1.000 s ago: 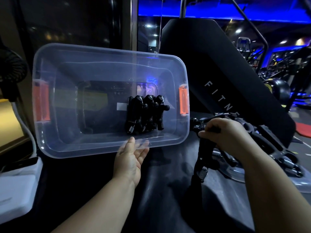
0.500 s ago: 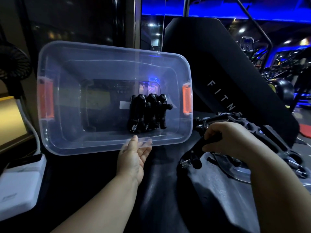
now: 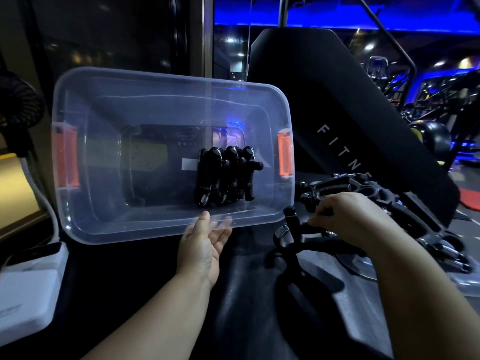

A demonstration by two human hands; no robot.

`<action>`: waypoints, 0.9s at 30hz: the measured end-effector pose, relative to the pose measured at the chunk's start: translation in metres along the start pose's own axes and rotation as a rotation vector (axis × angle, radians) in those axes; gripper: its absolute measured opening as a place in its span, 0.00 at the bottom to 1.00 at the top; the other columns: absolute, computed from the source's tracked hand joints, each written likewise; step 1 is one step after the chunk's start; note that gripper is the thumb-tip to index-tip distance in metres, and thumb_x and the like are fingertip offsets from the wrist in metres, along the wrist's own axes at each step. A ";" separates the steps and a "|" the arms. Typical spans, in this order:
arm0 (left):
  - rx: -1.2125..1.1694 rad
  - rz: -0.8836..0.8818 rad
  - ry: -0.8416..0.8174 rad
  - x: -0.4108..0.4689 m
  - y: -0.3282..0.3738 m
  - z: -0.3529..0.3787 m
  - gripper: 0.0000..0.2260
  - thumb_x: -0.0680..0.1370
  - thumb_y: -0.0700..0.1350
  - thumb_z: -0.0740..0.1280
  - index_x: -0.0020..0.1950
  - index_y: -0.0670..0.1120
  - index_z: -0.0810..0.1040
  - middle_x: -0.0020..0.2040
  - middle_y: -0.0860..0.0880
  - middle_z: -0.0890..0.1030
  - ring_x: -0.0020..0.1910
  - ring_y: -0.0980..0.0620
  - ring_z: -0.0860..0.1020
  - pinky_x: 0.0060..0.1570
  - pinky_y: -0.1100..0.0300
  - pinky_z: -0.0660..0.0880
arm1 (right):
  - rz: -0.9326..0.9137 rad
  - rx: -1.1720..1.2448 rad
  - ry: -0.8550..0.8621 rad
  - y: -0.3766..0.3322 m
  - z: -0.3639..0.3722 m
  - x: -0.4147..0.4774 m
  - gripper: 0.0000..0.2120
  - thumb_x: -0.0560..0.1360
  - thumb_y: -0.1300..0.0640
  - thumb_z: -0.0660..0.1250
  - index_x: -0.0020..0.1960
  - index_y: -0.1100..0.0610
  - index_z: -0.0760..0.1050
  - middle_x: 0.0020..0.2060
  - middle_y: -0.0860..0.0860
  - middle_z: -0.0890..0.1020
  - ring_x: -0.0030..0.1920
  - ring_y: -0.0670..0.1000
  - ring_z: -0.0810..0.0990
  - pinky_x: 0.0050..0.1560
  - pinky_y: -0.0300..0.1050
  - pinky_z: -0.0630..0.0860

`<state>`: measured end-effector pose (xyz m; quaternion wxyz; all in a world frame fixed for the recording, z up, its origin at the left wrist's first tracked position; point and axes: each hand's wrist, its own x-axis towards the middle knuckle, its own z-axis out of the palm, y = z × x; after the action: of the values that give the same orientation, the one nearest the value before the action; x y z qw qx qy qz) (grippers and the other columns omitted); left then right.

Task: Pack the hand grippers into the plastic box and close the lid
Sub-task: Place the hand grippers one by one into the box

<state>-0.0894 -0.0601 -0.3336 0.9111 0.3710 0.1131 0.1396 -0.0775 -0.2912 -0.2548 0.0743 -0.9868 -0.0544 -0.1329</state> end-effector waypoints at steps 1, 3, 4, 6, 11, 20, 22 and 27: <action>0.005 -0.001 0.000 0.000 0.000 0.000 0.05 0.81 0.44 0.61 0.54 0.44 0.71 0.61 0.33 0.76 0.38 0.50 0.85 0.38 0.60 0.81 | 0.000 -0.017 0.010 -0.001 0.002 0.000 0.08 0.71 0.41 0.70 0.42 0.45 0.78 0.41 0.45 0.79 0.43 0.48 0.77 0.44 0.44 0.76; 0.012 -0.001 -0.001 0.000 0.000 0.000 0.05 0.81 0.44 0.61 0.54 0.44 0.71 0.61 0.33 0.76 0.39 0.50 0.85 0.38 0.60 0.81 | 0.002 -0.057 0.025 -0.002 0.005 0.001 0.09 0.71 0.38 0.68 0.45 0.43 0.78 0.44 0.44 0.80 0.46 0.49 0.78 0.44 0.43 0.75; 0.015 -0.002 -0.002 0.000 0.000 0.000 0.05 0.81 0.44 0.61 0.55 0.43 0.71 0.61 0.33 0.77 0.40 0.49 0.85 0.39 0.60 0.80 | 0.002 -0.079 0.023 -0.004 0.006 0.001 0.11 0.70 0.37 0.68 0.45 0.42 0.78 0.44 0.44 0.80 0.47 0.49 0.78 0.42 0.43 0.73; 0.014 -0.003 -0.006 0.001 0.000 0.000 0.06 0.81 0.44 0.61 0.56 0.43 0.70 0.58 0.33 0.79 0.41 0.49 0.84 0.41 0.59 0.80 | -0.002 -0.133 -0.003 -0.007 0.007 0.001 0.14 0.68 0.35 0.69 0.47 0.43 0.78 0.45 0.44 0.80 0.48 0.49 0.78 0.40 0.42 0.70; -0.005 0.003 -0.017 0.000 0.001 0.002 0.03 0.81 0.43 0.60 0.52 0.44 0.71 0.50 0.37 0.80 0.36 0.51 0.84 0.40 0.60 0.81 | -0.014 -0.230 -0.063 -0.016 0.009 0.001 0.21 0.67 0.32 0.68 0.46 0.49 0.75 0.41 0.46 0.79 0.43 0.51 0.76 0.34 0.43 0.66; 0.028 0.008 -0.002 0.000 0.000 0.001 0.05 0.81 0.46 0.61 0.52 0.45 0.70 0.55 0.34 0.80 0.44 0.47 0.83 0.45 0.56 0.79 | -0.105 -0.074 -0.065 -0.012 0.015 -0.002 0.14 0.72 0.43 0.68 0.54 0.46 0.71 0.47 0.46 0.79 0.47 0.51 0.77 0.47 0.46 0.76; 0.042 0.026 0.007 0.002 -0.003 0.000 0.08 0.81 0.47 0.61 0.55 0.44 0.69 0.56 0.34 0.79 0.43 0.48 0.84 0.44 0.57 0.80 | -0.112 -0.059 -0.099 -0.012 0.015 -0.002 0.12 0.71 0.43 0.68 0.51 0.46 0.72 0.46 0.46 0.79 0.47 0.51 0.77 0.46 0.46 0.75; 0.080 0.075 0.076 0.008 -0.007 -0.003 0.11 0.80 0.46 0.64 0.57 0.43 0.67 0.53 0.40 0.78 0.38 0.53 0.82 0.39 0.62 0.80 | -0.157 -0.075 -0.123 -0.016 0.013 -0.004 0.14 0.71 0.40 0.68 0.48 0.48 0.71 0.44 0.46 0.78 0.46 0.51 0.76 0.43 0.44 0.73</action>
<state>-0.0818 -0.0604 -0.3409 0.8846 0.4055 0.1393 0.1831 -0.0803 -0.2737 -0.2658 0.0231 -0.9879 -0.1310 -0.0792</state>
